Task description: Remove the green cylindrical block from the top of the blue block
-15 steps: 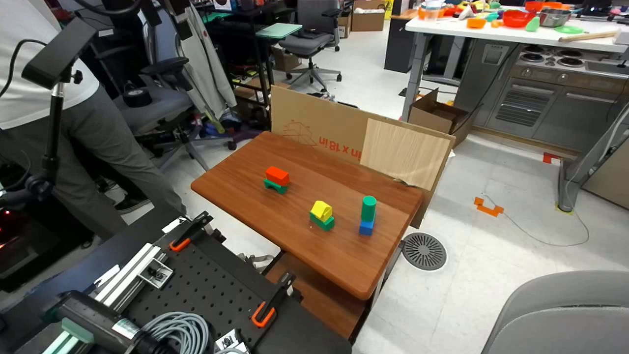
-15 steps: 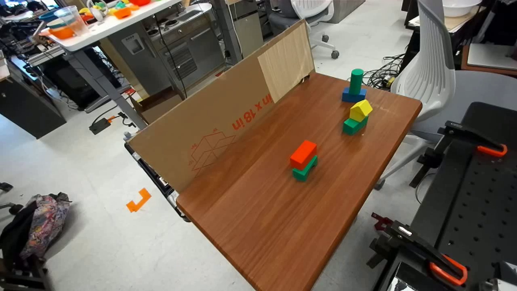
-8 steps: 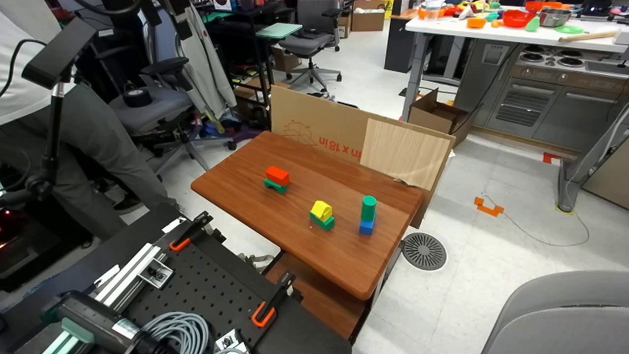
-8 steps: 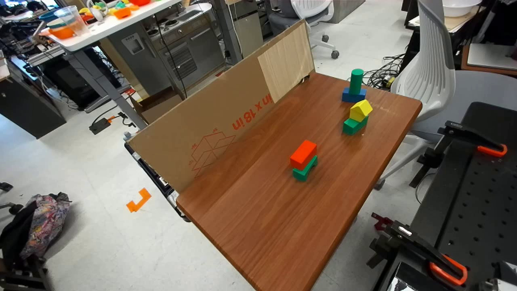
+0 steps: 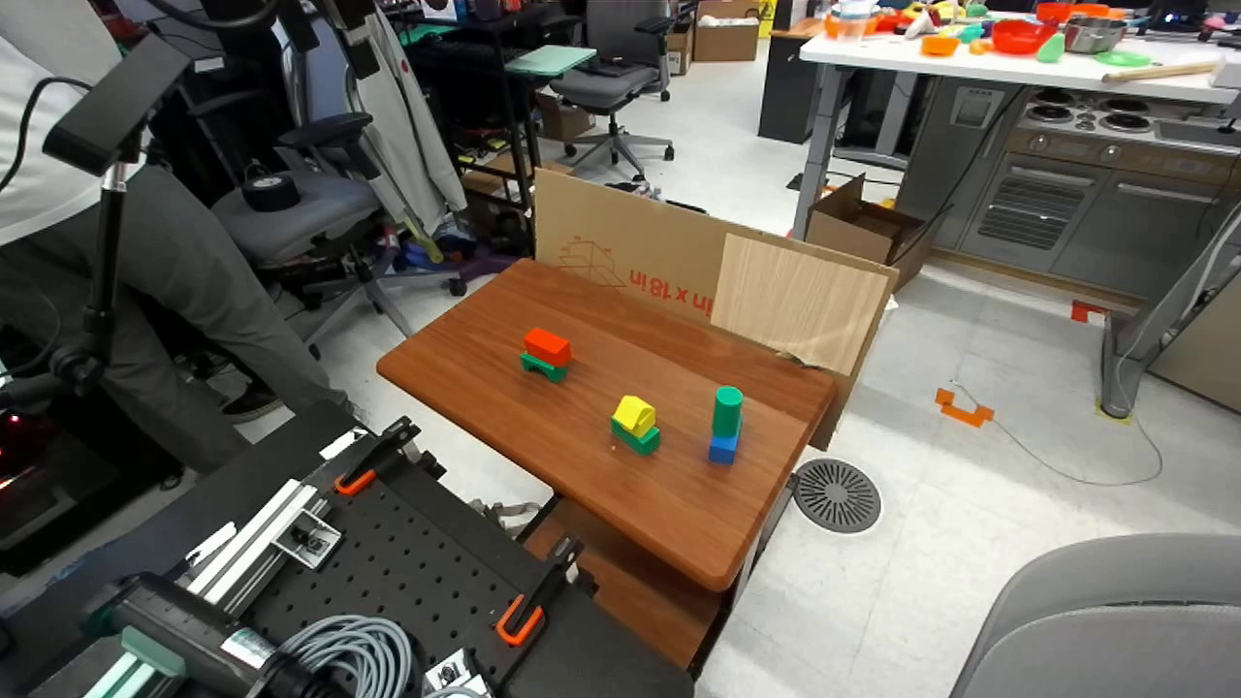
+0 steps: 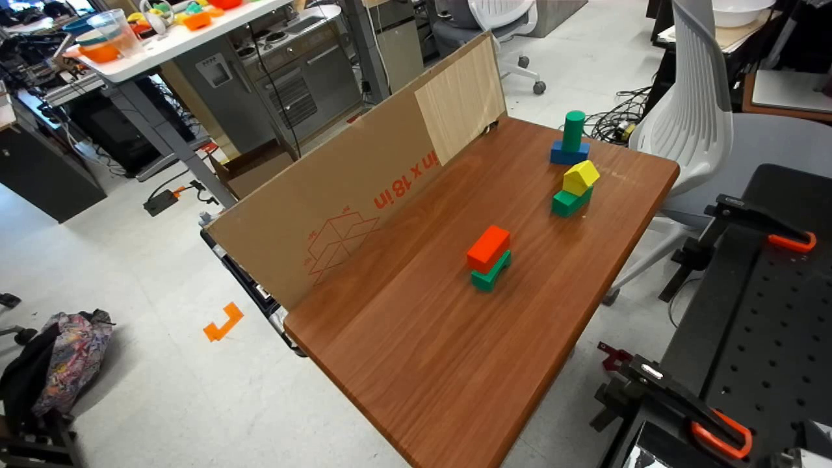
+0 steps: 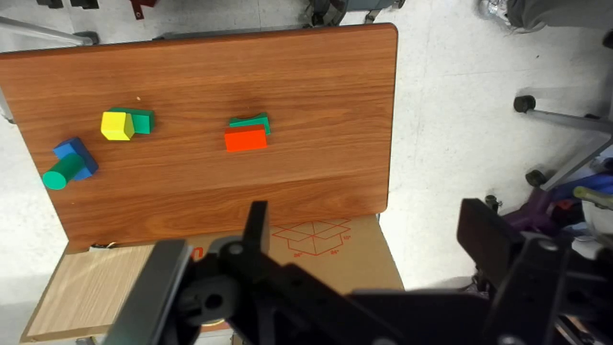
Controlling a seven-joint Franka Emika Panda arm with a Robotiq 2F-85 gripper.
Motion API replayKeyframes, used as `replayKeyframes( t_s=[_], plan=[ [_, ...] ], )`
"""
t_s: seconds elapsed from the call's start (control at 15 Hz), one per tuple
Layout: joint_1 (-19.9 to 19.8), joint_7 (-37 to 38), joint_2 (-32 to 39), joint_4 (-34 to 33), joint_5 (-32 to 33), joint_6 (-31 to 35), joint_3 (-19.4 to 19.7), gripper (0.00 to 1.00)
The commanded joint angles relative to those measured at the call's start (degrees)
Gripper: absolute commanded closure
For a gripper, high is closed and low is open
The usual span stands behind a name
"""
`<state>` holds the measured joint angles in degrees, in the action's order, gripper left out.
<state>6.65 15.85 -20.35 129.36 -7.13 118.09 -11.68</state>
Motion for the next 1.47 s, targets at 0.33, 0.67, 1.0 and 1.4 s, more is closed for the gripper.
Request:
replayKeyframes(
  t_s=[0.33,0.67,1.0,1.4],
  plan=[
    [0.1,0.3,0.6,-0.5,-0.1,-1.0,0.5,0.0],
    [-1.6,-2.2,4.6,-0.8,1.7,2.0,2.6,0.0],
    [-5.4,-5.6,12.1,-0.6,7.7,9.8,6.4,0.0],
    [-8.2,-9.6,22.8,-2.5,11.4,17.0,11.4,0.0]
  ],
)
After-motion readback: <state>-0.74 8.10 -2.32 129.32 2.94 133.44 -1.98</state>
